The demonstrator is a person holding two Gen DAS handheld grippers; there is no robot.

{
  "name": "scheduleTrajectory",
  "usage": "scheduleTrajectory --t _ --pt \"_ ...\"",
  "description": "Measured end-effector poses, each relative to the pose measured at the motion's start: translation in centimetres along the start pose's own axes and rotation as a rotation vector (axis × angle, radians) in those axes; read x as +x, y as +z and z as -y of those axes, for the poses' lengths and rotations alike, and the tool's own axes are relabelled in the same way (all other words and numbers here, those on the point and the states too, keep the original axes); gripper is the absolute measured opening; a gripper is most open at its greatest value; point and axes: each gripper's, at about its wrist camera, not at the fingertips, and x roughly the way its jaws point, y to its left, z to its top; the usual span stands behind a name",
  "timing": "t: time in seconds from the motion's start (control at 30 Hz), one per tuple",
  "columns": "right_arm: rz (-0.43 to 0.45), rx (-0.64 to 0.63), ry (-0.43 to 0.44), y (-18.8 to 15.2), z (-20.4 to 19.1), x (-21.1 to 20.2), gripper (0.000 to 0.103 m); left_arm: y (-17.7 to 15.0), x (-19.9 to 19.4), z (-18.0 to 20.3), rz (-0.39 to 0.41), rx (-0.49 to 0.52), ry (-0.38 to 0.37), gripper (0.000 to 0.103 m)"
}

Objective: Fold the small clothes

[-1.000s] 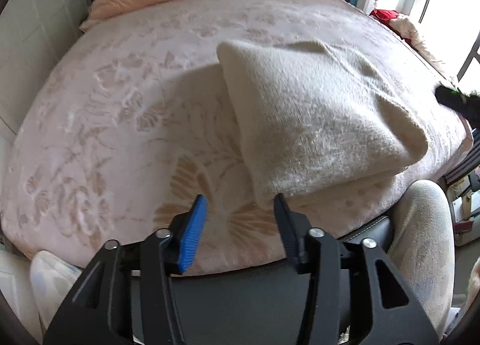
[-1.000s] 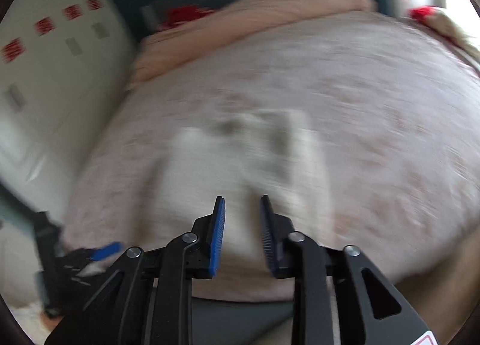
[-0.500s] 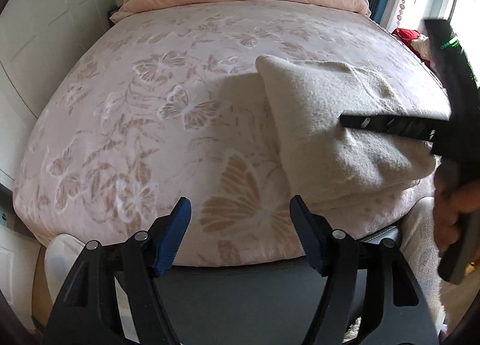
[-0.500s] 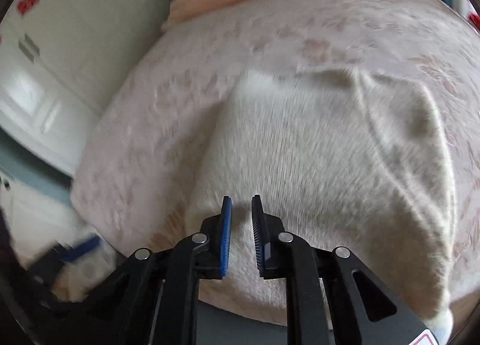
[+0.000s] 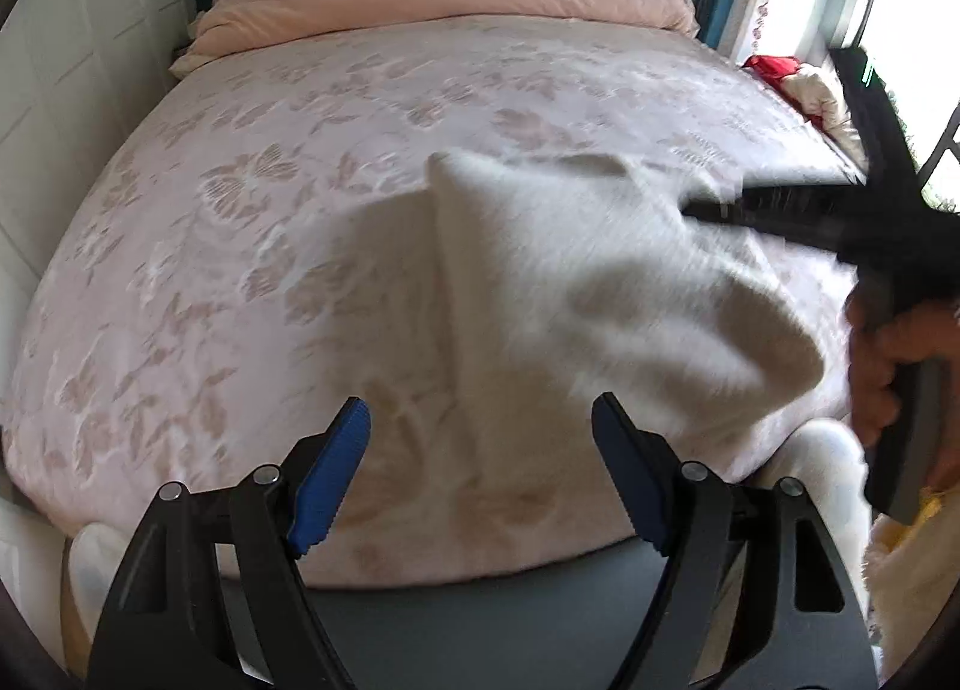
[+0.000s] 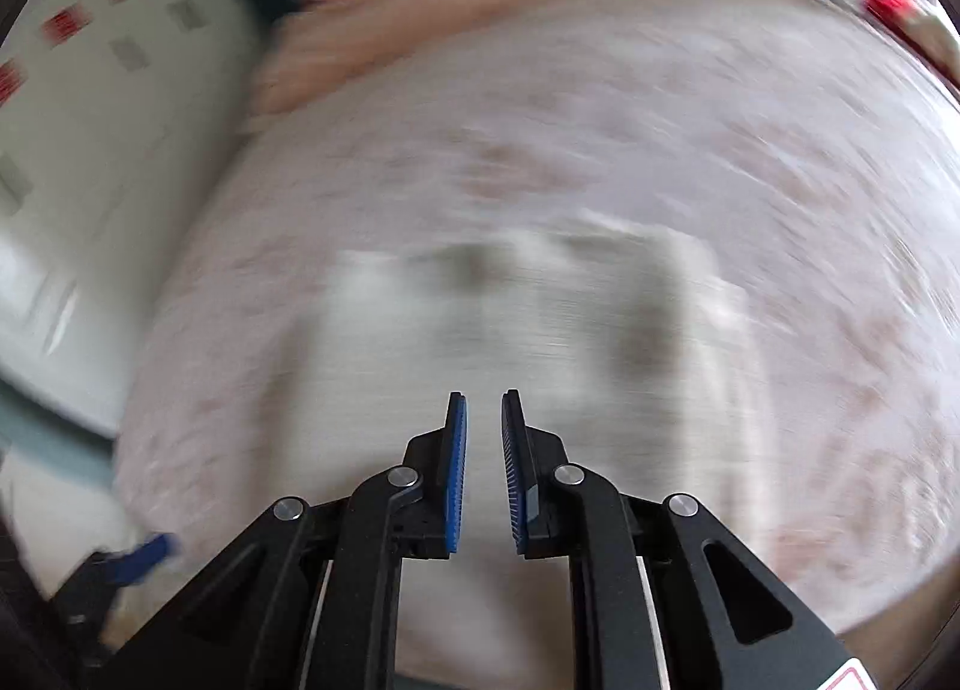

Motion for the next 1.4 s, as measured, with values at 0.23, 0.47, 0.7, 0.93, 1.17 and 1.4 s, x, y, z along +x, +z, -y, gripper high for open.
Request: scheduleTrajectory --t 0.23,0.47,0.7,0.93,1.17,1.4 --pt "0.023 0.070 -0.005 0.0 3.4 -0.8 0.011 2.7 4.0 3.7 -0.031 0.055 0.007 0.074" --pt "0.008 0.121 0.022 -4.0 4.0 -2.6 0.027 2.5 5.6 4.9 -0.078 0.067 -0.007 0.074" --pt "0.016 0.087 0.012 -5.1 3.2 -1.2 0.018 2.1 6.0 4.9 -0.089 0.067 0.005 0.074" --pt "0.133 0.085 0.058 -4.2 2.9 -5.4 0.006 2.0 6.2 4.4 -0.097 0.063 0.018 0.074" --pt "0.022 0.138 0.075 -6.2 6.2 -0.4 0.006 1.4 7.1 4.9 -0.099 0.097 0.053 0.079" --pt "0.120 0.129 0.021 -5.1 5.7 -5.0 0.060 1.5 6.0 2.7 -0.101 -0.027 -0.062 0.088"
